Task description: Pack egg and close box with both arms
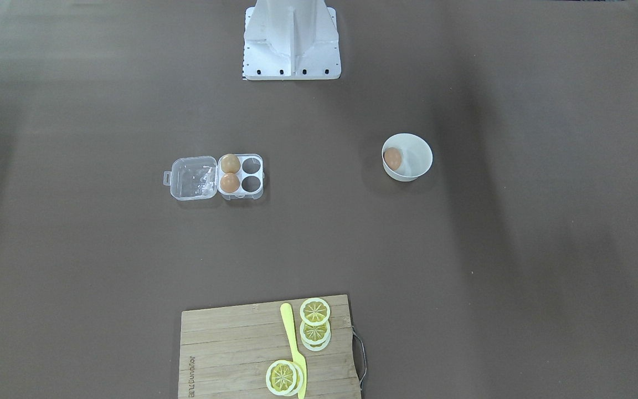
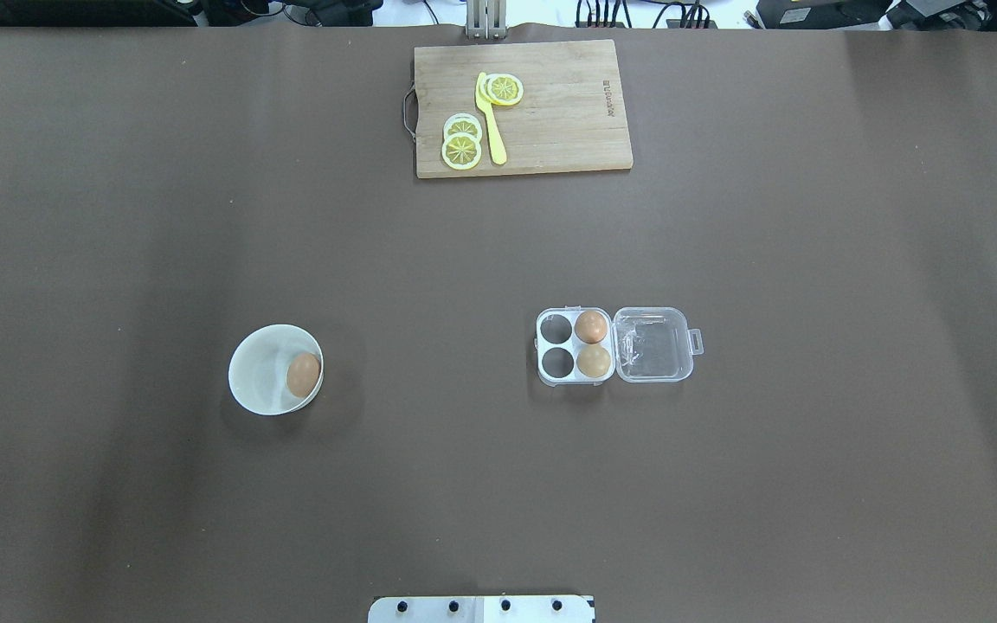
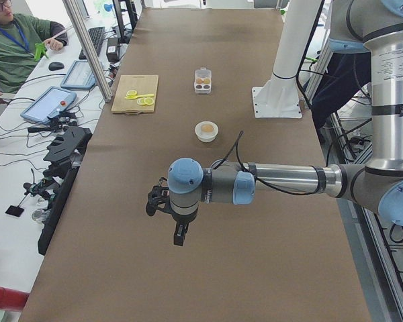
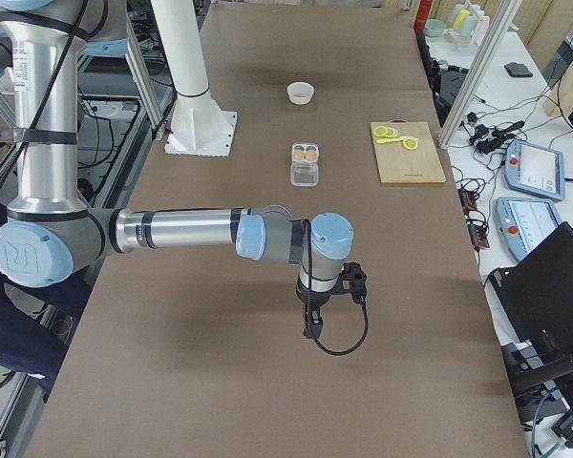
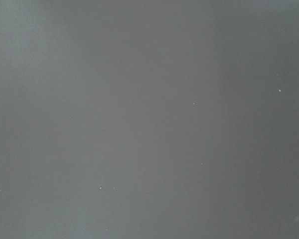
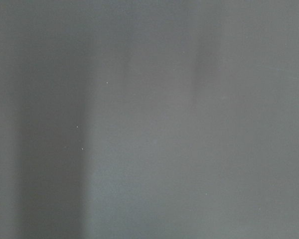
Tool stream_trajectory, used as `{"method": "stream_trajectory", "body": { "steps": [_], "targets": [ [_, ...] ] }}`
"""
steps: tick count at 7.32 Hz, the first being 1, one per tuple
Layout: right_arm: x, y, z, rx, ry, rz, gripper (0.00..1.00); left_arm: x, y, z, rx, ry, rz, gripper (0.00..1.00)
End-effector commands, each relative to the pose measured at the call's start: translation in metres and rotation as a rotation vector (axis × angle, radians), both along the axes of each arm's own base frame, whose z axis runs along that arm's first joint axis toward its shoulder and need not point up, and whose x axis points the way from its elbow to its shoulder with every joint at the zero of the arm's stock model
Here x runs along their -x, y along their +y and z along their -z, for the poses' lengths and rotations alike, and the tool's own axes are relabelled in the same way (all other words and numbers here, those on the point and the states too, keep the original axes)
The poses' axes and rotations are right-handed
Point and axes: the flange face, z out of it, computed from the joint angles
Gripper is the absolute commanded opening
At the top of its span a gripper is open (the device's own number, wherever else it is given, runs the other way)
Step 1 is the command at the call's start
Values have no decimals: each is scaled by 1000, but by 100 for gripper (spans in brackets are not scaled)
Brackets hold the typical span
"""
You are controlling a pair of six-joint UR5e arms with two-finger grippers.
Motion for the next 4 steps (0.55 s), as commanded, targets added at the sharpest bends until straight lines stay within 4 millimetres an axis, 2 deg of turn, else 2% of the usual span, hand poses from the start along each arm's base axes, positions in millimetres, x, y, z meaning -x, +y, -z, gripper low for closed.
{"method": "stream_trajectory", "body": {
  "steps": [1, 2, 4],
  "targets": [
    [0, -1, 3, -7, 1, 0, 100, 0, -8, 9, -28, 0, 3, 100],
    [0, -4, 7, -46, 2, 2, 100, 1, -17, 19, -51, -1, 3, 100],
    [0, 8, -3, -94, 0, 2, 100, 1, -22, 21, -57, 0, 2, 100]
  ]
}}
